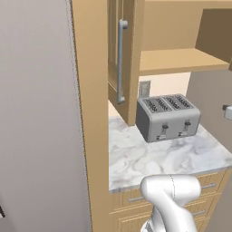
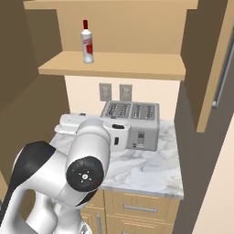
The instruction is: Open the cabinet directly in front. Then move the liquor and the cup to the dining counter with the candle on it.
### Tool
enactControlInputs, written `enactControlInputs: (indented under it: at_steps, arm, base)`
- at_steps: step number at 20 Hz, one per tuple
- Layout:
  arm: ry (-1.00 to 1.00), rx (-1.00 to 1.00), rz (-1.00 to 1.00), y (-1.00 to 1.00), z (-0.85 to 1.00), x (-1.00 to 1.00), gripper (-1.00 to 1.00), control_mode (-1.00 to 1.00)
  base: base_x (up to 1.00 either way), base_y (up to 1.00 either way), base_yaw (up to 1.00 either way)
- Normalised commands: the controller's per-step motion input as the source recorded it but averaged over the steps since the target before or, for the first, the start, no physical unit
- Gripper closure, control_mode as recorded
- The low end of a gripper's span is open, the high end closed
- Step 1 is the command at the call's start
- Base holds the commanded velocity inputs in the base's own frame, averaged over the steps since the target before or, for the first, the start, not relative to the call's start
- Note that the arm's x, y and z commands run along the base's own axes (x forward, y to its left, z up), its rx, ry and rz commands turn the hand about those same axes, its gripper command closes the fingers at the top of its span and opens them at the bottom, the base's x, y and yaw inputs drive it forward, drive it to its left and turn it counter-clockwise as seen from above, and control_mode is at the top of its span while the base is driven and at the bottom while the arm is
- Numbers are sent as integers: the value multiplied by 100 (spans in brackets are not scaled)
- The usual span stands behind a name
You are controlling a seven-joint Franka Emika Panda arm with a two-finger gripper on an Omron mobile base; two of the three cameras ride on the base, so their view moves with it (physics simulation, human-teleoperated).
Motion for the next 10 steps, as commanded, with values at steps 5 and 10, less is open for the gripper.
enactControlInputs:
  at_steps: [5, 10]
  arm:
    - [0, 0, 0, 0, 0, 0, -100, 100]
    - [10, -3, 0, 42, 13, 16, -100, -100]
  base:
    - [68, 38, -7]
    - [8, 11, -1]
